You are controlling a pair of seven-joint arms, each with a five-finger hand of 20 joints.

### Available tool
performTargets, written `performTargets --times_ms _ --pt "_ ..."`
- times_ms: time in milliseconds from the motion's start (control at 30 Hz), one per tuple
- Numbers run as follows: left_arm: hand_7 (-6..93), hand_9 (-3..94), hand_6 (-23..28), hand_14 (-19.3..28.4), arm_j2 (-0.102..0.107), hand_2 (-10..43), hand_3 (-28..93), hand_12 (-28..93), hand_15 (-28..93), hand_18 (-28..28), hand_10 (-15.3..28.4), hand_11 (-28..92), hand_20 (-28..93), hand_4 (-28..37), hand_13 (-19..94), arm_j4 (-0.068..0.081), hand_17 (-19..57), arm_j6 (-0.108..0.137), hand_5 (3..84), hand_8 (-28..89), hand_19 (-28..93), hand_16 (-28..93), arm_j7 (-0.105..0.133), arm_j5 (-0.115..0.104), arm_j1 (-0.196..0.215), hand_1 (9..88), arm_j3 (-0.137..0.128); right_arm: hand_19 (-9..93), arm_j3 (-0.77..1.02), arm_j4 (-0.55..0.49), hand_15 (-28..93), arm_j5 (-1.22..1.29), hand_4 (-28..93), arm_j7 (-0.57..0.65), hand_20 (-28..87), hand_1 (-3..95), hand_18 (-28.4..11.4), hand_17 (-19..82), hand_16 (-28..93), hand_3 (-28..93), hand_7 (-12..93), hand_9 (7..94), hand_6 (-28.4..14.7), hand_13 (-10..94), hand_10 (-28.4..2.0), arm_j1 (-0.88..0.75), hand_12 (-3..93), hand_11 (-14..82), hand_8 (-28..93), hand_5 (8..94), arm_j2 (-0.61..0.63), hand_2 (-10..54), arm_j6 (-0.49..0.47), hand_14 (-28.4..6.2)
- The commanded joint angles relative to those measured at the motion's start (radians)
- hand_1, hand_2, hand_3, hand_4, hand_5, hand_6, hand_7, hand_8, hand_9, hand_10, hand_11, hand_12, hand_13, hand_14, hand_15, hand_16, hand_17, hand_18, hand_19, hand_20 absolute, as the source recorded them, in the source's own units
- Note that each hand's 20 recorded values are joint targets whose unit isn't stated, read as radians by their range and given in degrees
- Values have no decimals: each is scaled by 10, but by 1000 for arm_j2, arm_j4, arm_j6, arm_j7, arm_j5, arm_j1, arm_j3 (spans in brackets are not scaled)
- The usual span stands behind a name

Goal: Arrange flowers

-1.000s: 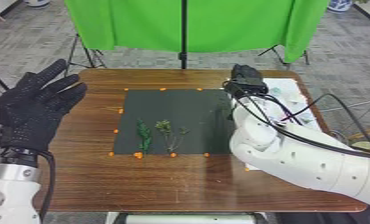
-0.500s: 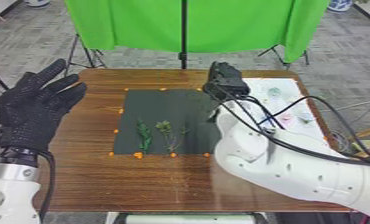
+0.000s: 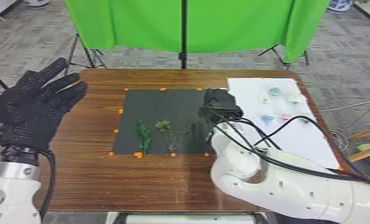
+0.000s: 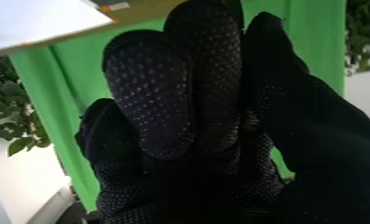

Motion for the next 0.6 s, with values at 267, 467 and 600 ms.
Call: performTargets --times_ms 267,467,600 --pt "159 337 106 284 -12 93 770 114 496 284 218 289 -125 -259 252 5 -70 -5 367 -98 662 -92 -10 6 12 213 2 932 4 5 581 38 -283 27 355 541 -214 512 189 738 193 937 -21 882 -95 -85 196 330 120 895 -9 -95 -69 -68" --pt "160 337 106 284 -13 94 768 114 497 284 218 289 -125 -257 252 10 -71 -8 367 -98 662 -92 -18 8 -4 214 10 932 -2 23 581 30 -281 33 358 533 -213 515 188 729 202 937 -16 885 -92 -83 180 341 104 893 -13 -95 -70 -67" --pt "160 337 105 284 -12 94 768 114 497 284 218 289 -125 -257 252 11 -70 -9 367 -98 662 -92 -21 7 -3 214 11 932 -8 37 581 31 -282 43 358 533 -214 516 189 726 208 937 -15 883 -91 -70 176 339 100 887 -7 -95 -61 -65"
